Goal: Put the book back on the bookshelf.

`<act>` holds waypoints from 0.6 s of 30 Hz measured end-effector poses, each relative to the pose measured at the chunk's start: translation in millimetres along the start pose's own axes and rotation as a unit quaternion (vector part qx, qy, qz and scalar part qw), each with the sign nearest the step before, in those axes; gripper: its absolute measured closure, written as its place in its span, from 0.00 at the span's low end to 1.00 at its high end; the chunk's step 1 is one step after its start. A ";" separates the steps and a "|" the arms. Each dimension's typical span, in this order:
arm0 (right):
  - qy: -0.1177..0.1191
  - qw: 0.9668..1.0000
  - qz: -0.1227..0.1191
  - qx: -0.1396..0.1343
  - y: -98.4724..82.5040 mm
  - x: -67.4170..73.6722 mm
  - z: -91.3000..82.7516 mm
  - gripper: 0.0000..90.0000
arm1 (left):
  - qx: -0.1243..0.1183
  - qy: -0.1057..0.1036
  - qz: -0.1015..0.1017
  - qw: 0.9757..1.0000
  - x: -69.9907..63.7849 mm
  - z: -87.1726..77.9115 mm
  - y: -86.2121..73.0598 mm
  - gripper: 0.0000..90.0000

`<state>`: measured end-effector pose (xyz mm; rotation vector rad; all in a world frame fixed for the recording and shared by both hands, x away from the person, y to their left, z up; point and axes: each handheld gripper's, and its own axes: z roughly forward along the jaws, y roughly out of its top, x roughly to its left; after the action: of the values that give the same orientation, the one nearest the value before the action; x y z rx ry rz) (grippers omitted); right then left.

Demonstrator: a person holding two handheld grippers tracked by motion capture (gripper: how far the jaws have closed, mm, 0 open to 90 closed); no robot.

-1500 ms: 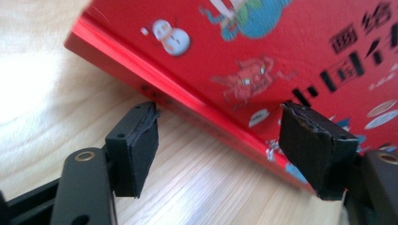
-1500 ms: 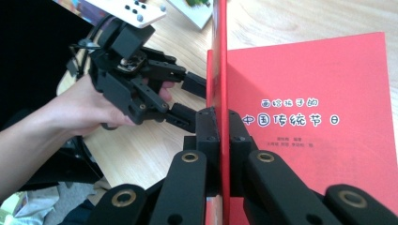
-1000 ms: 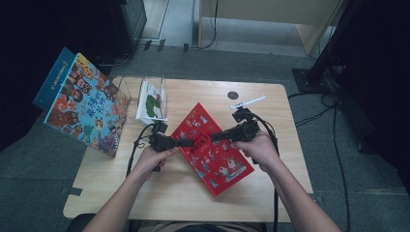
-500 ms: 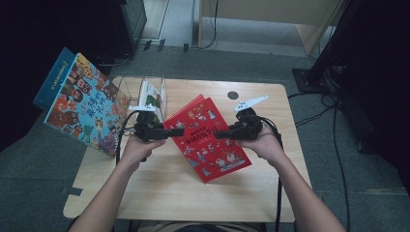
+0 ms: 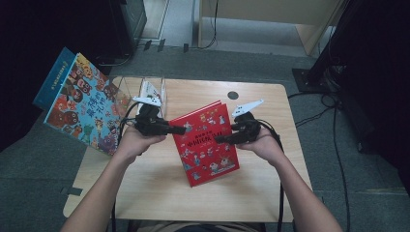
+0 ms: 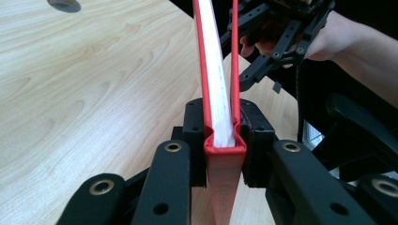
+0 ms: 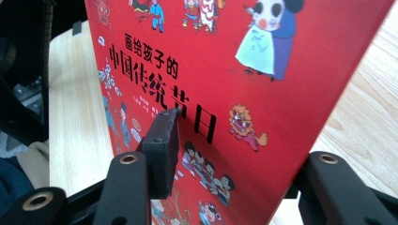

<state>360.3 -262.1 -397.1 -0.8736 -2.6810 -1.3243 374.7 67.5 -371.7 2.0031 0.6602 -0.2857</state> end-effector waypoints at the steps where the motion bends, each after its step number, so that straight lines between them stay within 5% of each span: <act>1: 0.000 1.000 0.004 0.000 -0.3 0.4 -1.0 0.59 | -0.001 0.002 0.003 1.000 -0.2 -0.5 0.2 0.85; 18: -0.052 0.998 0.041 -0.022 -19.6 -15.4 -10.0 0.65 | 0.015 0.013 0.009 1.000 -3.1 -10.7 6.6 0.89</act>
<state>361.4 -286.3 -408.9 -1.0753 -2.6677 -1.3611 375.1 73.1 -360.0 2.0439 0.6583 -0.2600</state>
